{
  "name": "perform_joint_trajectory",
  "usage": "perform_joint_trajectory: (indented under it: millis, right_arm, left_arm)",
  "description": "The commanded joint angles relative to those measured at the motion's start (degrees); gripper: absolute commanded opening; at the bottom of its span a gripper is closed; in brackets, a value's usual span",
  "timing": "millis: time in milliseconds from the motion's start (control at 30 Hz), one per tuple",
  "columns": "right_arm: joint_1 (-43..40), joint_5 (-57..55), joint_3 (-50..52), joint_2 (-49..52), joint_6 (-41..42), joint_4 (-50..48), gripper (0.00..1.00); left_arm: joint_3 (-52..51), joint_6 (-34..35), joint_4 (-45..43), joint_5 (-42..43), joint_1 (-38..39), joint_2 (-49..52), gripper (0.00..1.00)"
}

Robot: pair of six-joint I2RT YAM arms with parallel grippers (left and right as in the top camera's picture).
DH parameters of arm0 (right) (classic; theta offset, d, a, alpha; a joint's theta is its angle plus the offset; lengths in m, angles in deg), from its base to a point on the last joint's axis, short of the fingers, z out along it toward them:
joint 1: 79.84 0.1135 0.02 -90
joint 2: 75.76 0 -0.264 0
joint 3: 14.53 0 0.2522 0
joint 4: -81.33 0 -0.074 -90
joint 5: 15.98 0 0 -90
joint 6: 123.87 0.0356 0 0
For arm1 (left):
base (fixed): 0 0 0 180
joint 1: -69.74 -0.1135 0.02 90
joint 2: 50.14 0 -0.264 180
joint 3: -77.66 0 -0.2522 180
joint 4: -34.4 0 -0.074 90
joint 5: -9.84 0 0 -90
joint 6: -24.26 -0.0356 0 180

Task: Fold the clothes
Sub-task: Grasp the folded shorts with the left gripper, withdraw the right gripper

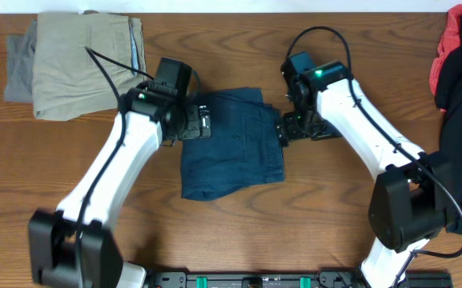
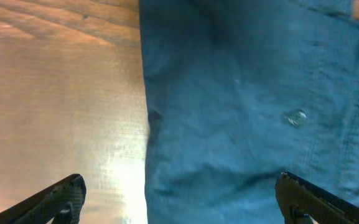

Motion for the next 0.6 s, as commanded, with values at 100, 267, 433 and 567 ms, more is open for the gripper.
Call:
perform_joint_trajectory:
  millis: [100,267,433,567]
  right_arm:
    - [-7.9,-3.7,-0.3,0.1,5.9,0.5,0.99]
    - [-13.9,-1.3,-0.3,0.1,6.2,0.7,0.99]
    - [-18.3,-1.4,-0.3,0.1,6.2,0.6,0.99]
    - [-19.8,-1.4,-0.3,0.1,6.2,0.6,0.99]
  left_arm:
    - [-0.5,-7.8,-0.7,13.0,-7.1,10.6,0.98]
    - [-0.5,-12.4,-1.3,18.5,-8.9,14.4,0.98]
    - [-0.6,-13.2,-2.3,22.6,-8.2,17.8,0.98]
    - [-0.6,-13.0,-3.1,24.5,-6.7,20.9,0.75]
